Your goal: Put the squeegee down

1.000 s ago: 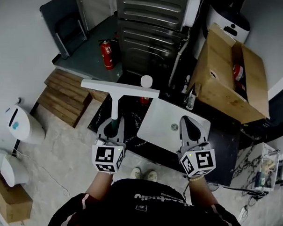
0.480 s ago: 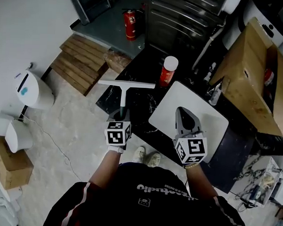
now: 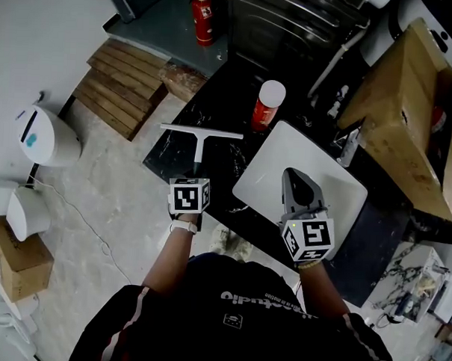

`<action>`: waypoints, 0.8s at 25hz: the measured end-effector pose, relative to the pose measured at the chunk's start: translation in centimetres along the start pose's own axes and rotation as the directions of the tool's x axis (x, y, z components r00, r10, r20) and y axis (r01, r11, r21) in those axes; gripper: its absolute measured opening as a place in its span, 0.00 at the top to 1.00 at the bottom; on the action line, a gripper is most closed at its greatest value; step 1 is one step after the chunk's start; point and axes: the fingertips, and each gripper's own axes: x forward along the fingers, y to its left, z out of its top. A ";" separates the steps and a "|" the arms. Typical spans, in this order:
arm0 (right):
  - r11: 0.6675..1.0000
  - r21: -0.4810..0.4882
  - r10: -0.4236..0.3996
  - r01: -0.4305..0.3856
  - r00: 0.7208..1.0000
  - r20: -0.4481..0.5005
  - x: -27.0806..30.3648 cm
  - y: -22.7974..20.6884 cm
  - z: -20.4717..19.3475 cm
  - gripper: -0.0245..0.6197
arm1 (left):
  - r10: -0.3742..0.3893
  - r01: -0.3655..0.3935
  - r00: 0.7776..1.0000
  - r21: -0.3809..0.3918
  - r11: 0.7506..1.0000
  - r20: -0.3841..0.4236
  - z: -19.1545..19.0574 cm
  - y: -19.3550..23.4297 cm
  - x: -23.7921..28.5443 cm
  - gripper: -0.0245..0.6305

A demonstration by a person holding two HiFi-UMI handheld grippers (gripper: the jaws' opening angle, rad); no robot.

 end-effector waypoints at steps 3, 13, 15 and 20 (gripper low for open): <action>1.000 0.004 -0.022 0.022 1.000 0.011 -0.5 -1.0 0.6 0.90 | -0.010 0.009 0.999 0.015 1.000 0.043 1.4 -0.1 0.2 0.78; 0.996 0.005 -0.092 0.092 0.985 0.149 -4.5 -3.3 6.3 0.90 | -0.037 -0.047 0.920 0.203 0.978 0.389 12.5 -3.1 -8.4 0.81; 0.993 -0.004 -0.111 0.114 0.975 0.192 -6.0 -3.9 8.4 0.90 | -0.101 -0.034 0.863 0.256 0.966 0.495 15.5 -5.1 -11.6 0.89; 0.983 -0.006 -0.176 0.185 0.944 0.279 -10.8 -5.6 12.3 0.90 | -0.239 -0.017 0.725 0.363 0.932 0.646 20.2 -10.9 -18.1 0.94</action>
